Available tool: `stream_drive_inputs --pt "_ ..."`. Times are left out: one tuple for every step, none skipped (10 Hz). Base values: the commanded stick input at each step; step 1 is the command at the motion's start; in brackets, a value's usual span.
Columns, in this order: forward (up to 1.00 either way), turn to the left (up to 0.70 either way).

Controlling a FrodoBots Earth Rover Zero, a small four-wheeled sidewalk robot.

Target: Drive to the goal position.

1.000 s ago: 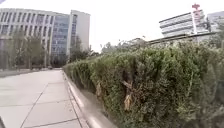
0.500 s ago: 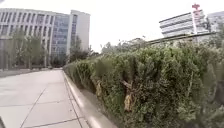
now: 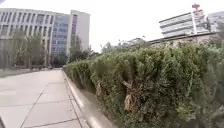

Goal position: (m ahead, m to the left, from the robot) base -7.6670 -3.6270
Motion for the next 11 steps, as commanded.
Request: stream_drive_inputs --pt "0.05 0.00" --pt "0.05 0.00" --pt "0.05 0.00" --pt "0.05 0.00" --pt "0.05 0.00" --pt "0.05 0.00" --pt "0.05 0.00" --pt "0.05 0.00" --pt "0.05 0.00" --pt "0.05 0.00" --pt "0.05 0.00"
